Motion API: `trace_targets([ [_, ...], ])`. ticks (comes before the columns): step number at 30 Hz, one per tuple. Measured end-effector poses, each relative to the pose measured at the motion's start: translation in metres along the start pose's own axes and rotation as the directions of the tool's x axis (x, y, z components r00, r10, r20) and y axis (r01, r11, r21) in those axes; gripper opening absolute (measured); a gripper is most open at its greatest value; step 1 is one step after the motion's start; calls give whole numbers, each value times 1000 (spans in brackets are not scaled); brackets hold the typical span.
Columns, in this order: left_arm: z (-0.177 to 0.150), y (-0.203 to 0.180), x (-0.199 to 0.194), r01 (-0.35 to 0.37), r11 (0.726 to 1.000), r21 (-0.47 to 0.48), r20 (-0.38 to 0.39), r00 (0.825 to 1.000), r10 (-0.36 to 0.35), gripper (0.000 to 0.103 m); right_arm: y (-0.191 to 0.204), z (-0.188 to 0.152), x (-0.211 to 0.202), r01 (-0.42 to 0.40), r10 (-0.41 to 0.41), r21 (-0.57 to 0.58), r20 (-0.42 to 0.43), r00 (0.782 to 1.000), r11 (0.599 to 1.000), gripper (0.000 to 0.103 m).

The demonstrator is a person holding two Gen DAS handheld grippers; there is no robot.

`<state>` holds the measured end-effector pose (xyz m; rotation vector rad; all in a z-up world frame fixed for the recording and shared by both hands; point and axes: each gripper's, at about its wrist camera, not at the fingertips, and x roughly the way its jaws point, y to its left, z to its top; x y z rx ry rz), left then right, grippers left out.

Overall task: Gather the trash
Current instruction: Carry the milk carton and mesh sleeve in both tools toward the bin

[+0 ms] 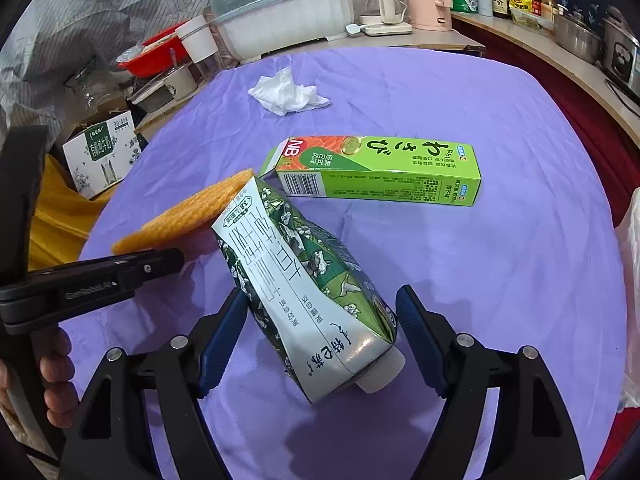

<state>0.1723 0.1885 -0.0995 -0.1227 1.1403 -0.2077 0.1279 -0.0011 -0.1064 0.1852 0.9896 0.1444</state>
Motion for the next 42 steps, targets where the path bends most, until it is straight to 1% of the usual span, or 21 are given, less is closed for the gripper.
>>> trace_targets([
  [1, 1, -1, -2, 2, 1000, 1, 10, 1000, -2, 53, 1, 0, -1, 4, -4, -6, 1, 1000, 1000, 72],
  [5, 2, 1, -14, 7, 1000, 23, 56, 998, -8, 62, 2, -2, -4, 16, -16, -22, 9, 1000, 1000, 69],
  [6, 3, 2, -16, 5, 1000, 27, 63, 998, -6, 64, 0, -2, -5, 17, -16, -18, 12, 1000, 1000, 67],
  [8, 4, 5, -21, 3, 999, 35, 76, 997, -5, 65, -4, -4, -11, 5, -5, -1, 25, 1000, 1000, 59],
  [9, 5, 8, -24, 8, 999, 36, 82, 997, -11, 65, -7, -4, -15, -1, 0, 13, 38, 999, 1000, 47],
  [10, 6, 10, -25, 13, 999, 32, 86, 996, -16, 67, -9, -3, -18, -9, 8, 25, 44, 999, 1000, 39],
  [12, 7, 15, -28, 23, 999, 22, 94, 995, -25, 73, -17, -1, -21, -12, 10, 47, 44, 999, 999, 36],
  [15, 11, 23, -28, 31, 999, -10, 106, 994, -30, 74, -15, 1, -20, -10, 9, 36, 31, 999, 999, 36],
  [16, 13, 25, -27, 36, 999, -20, 102, 994, -34, 74, -12, 2, -19, -8, 7, 28, 27, 1000, 1000, 41],
  [17, 16, 26, -22, 38, 999, -33, 89, 995, -35, 74, -9, 2, -18, -3, 2, 22, 24, 1000, 1000, 42],
  [19, 19, 26, -14, 25, 999, -40, 66, 998, -22, 74, -3, 1, -15, 8, -8, 1, 20, 1000, 1000, 50],
  [21, 20, 26, -4, 1, 999, -53, 34, 999, 0, 73, 0, 1, -12, 17, -17, -16, 19, 1000, 1000, 56],
  [23, 22, 27, 7, 0, 997, -77, -5, 1000, -1, 70, 5, 0, -8, 28, -27, -35, 12, 1000, 999, 61],
  [24, 22, 28, 12, -6, 997, -83, -19, 1000, 4, 66, 6, -1, -6, 37, -36, -44, 14, 999, 998, 64],
  [26, 22, 28, 16, -24, 996, -87, -22, 1000, 22, 64, 6, -1, -2, 31, -30, -46, 10, 999, 998, 65],
  [27, 22, 27, 16, -34, 996, -83, -18, 999, 33, 61, 5, -2, 0, 27, -27, -43, 10, 1000, 999, 66],
  [31, 22, 26, 15, -12, 998, -68, -24, 1000, 11, 26, 1, -2, 1, 12, -12, -29, 19, 1000, 1000, 66],
  [32, 22, 26, 15, -8, 998, -64, -26, 1000, 7, 20, 2, -2, 1, 13, -13, -29, 19, 1000, 999, 66],
  [34, 20, 23, 15, 3, 999, -51, -30, 1000, -5, 3, 1, -2, 0, 20, -19, -34, 19, 1000, 999, 65],
  [36, 17, 20, 13, 17, 999, -39, -32, 999, -19, 0, 2, -4, -1, 27, -26, -31, 21, 999, 999, 65],
  [42, 9, 8, 1, 50, 999, -11, -25, 998, -50, 0, -12, -11, -15, 47, -48, 29, 44, 998, 998, 64],
])
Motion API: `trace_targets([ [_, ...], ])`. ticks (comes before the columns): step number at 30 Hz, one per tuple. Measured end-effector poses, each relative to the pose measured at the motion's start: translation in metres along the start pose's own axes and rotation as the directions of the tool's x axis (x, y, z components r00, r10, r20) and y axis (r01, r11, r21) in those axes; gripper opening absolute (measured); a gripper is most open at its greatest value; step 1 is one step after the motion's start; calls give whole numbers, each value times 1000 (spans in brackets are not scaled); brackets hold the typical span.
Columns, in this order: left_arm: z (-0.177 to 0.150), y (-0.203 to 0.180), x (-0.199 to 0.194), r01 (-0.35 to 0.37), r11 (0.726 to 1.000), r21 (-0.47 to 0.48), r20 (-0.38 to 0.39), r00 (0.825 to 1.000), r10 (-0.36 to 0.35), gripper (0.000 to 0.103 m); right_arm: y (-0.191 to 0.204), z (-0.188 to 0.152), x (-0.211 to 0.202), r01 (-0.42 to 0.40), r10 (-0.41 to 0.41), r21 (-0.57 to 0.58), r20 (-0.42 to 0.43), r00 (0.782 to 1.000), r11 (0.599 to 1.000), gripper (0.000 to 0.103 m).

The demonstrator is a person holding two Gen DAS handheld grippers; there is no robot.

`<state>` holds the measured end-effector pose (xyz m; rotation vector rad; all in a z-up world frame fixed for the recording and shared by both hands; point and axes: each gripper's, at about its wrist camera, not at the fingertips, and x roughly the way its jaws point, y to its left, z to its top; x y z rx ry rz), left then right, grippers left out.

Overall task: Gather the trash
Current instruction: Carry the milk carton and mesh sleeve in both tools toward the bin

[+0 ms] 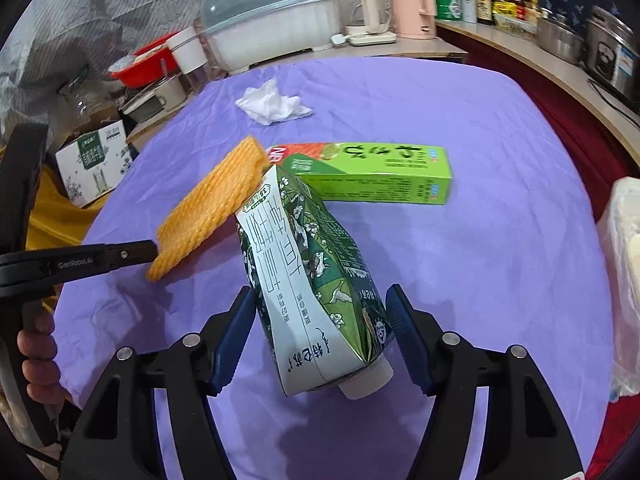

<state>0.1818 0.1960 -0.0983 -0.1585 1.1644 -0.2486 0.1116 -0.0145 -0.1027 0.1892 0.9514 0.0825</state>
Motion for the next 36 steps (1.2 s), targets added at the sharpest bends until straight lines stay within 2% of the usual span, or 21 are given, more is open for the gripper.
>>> trace_targets([
  [3, -6, -12, -2, 21, 999, 46, -8, 1000, -21, 1, -17, -7, -8, 35, -35, 44, -2, 999, 998, 64],
  [5, -11, -21, -4, 18, 995, 96, 13, 1000, -19, 10, -30, -11, -12, 47, -46, 85, -6, 999, 995, 64],
  [7, -13, -30, -4, -3, 989, 147, 38, 999, -3, 45, -42, -15, -17, 43, -42, 126, -5, 999, 991, 63],
  [9, -18, -41, -3, -34, 974, 222, 89, 996, 14, 53, -47, -17, -21, 49, -50, 139, 1, 999, 989, 63],
  [13, -20, -50, 8, -101, 944, 314, 116, 991, 67, 53, -53, -18, -26, 42, -44, 159, 9, 999, 986, 63],
  [16, -17, -50, 24, -106, 932, 346, 95, 992, 77, 53, -54, -18, -26, 39, -41, 167, 10, 999, 985, 63],
  [20, -17, -54, 27, -122, 915, 384, 115, 990, 84, 52, -54, -19, -24, 35, -37, 173, 7, 999, 984, 63],
  [23, -18, -55, 27, -143, 913, 383, 126, 987, 101, 38, -54, -17, -22, 36, -38, 182, 8, 999, 983, 63],
  [25, -20, -56, 25, -148, 915, 376, 129, 986, 106, 23, -54, -17, -22, 37, -39, 189, 10, 999, 981, 62],
  [27, -19, -57, 23, -118, 923, 366, 107, 991, 84, 11, -54, -16, -23, 36, -40, 193, 14, 999, 981, 62],
  [30, -21, -62, 20, -100, 930, 355, 90, 993, 72, 8, -55, -16, -28, 38, -43, 198, 23, 999, 980, 62],
  [36, -28, -74, 3, -14, 951, 310, 60, 998, -5, 8, -59, -14, -49, 35, -51, 213, 67, 996, 976, 61],
])
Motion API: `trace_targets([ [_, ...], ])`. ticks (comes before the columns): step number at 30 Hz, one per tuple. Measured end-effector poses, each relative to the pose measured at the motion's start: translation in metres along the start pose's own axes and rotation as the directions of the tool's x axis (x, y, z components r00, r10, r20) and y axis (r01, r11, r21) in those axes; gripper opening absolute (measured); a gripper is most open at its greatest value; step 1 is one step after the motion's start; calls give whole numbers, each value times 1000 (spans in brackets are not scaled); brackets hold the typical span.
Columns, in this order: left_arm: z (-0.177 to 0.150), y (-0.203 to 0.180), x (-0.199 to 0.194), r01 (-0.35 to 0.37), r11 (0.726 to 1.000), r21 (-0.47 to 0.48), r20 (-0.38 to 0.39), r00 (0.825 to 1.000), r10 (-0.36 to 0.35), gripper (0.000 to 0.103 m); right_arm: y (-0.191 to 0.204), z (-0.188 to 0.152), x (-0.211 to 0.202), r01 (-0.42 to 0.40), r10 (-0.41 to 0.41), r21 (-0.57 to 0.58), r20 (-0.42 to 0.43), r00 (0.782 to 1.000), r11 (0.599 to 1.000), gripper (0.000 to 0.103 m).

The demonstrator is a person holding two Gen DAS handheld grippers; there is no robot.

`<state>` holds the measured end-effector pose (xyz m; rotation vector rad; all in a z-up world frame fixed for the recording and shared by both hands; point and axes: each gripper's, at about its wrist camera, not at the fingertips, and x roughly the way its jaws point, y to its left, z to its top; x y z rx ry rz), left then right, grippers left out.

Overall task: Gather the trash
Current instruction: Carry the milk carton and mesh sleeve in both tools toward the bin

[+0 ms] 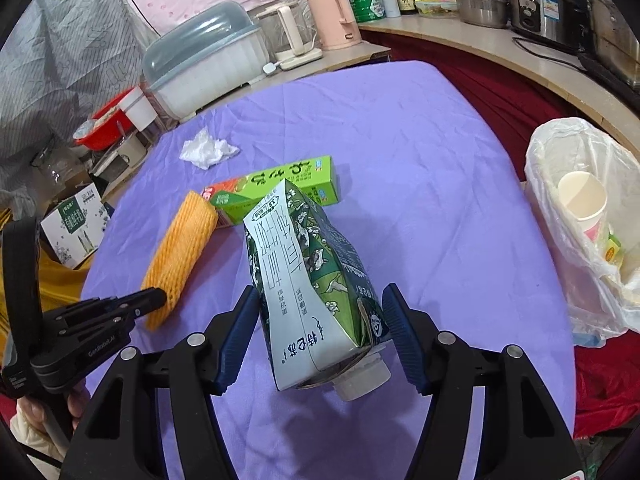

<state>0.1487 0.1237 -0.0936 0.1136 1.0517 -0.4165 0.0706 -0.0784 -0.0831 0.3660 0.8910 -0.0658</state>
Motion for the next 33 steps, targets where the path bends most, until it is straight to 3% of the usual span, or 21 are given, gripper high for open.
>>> trace_targets([
  [8, 12, -39, -34, 64, 998, 6, 53, 997, -64, 7, -19, 10, -37, -2, -1, 38, 86, 996, 999, 60],
  [15, 38, -99, -56, 151, 985, 82, 92, 983, -159, 7, -56, 16, -73, 24, -40, 99, 166, 985, 995, 58],
  [17, 46, -121, -57, 182, 977, 107, 94, 977, -192, 7, -75, 17, -87, 40, -64, 129, 189, 980, 991, 52],
  [18, 49, -131, -58, 189, 974, 121, 96, 975, -201, 7, -82, 17, -90, 47, -74, 140, 194, 978, 989, 24],
  [20, 54, -153, -57, 207, 967, 147, 98, 970, -223, 7, -106, 19, -98, 52, -88, 187, 192, 977, 981, 18],
  [23, 64, -191, -43, 228, 956, 187, 80, 966, -246, 7, -142, 19, -95, 80, -123, 241, 169, 978, 967, 18],
  [26, 67, -207, -31, 221, 956, 192, 61, 970, -236, 7, -157, 10, -88, 64, -101, 259, 132, 986, 964, 20],
  [33, 57, -212, -23, 189, 959, 212, 48, 978, -203, 7, -156, -19, -68, 71, -91, 229, 78, 993, 971, 55],
])
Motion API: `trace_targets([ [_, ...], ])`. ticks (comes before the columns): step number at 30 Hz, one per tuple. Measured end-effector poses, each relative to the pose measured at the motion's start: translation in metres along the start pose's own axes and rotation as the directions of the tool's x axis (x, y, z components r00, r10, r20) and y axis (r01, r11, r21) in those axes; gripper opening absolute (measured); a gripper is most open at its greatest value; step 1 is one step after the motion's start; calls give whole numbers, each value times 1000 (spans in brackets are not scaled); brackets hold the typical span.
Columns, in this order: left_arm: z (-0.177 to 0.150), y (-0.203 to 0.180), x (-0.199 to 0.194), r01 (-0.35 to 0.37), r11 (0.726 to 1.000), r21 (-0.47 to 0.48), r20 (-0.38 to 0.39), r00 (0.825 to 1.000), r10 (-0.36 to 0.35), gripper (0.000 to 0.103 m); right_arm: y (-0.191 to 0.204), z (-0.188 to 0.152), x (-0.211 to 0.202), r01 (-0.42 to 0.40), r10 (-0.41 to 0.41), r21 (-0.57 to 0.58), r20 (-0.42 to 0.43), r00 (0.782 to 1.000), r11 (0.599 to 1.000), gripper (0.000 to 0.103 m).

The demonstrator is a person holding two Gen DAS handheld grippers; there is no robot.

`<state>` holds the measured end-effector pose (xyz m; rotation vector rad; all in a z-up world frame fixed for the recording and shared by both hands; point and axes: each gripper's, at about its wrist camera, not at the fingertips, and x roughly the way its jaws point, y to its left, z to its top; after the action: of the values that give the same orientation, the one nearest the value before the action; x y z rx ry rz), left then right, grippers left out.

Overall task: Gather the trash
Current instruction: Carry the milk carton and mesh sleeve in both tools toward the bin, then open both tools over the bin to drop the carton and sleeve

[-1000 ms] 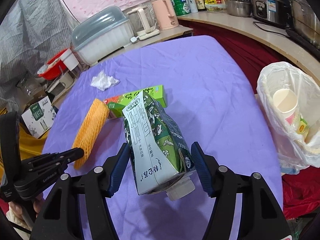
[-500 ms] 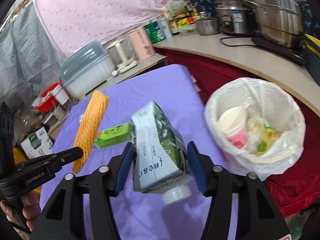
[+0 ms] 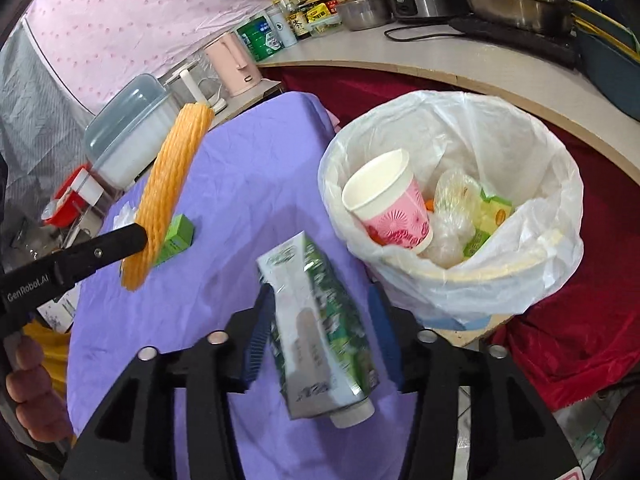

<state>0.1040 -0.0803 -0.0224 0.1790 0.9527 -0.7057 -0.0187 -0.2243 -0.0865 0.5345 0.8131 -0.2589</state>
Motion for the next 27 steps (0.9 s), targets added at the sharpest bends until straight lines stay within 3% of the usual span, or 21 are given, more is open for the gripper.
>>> trace_targets([
  [4, -7, 6, -1, -2, 1000, -15, -14, 1000, 1, 8, 6, -12, 7, -19, 18, -25, -30, 999, 1000, 64],
  [7, -13, 9, -2, -4, 1000, -20, -22, 1000, 4, 8, 7, -18, 16, -5, 3, -42, -57, 998, 999, 65],
  [14, -25, 11, -1, -8, 1000, -27, -44, 999, 7, 8, 4, -25, 34, 42, -47, -55, -83, 995, 998, 65],
  [27, -31, 10, -1, -16, 999, -29, -57, 998, 15, 8, 11, -23, 30, 25, -29, -70, -58, 998, 997, 61],
])
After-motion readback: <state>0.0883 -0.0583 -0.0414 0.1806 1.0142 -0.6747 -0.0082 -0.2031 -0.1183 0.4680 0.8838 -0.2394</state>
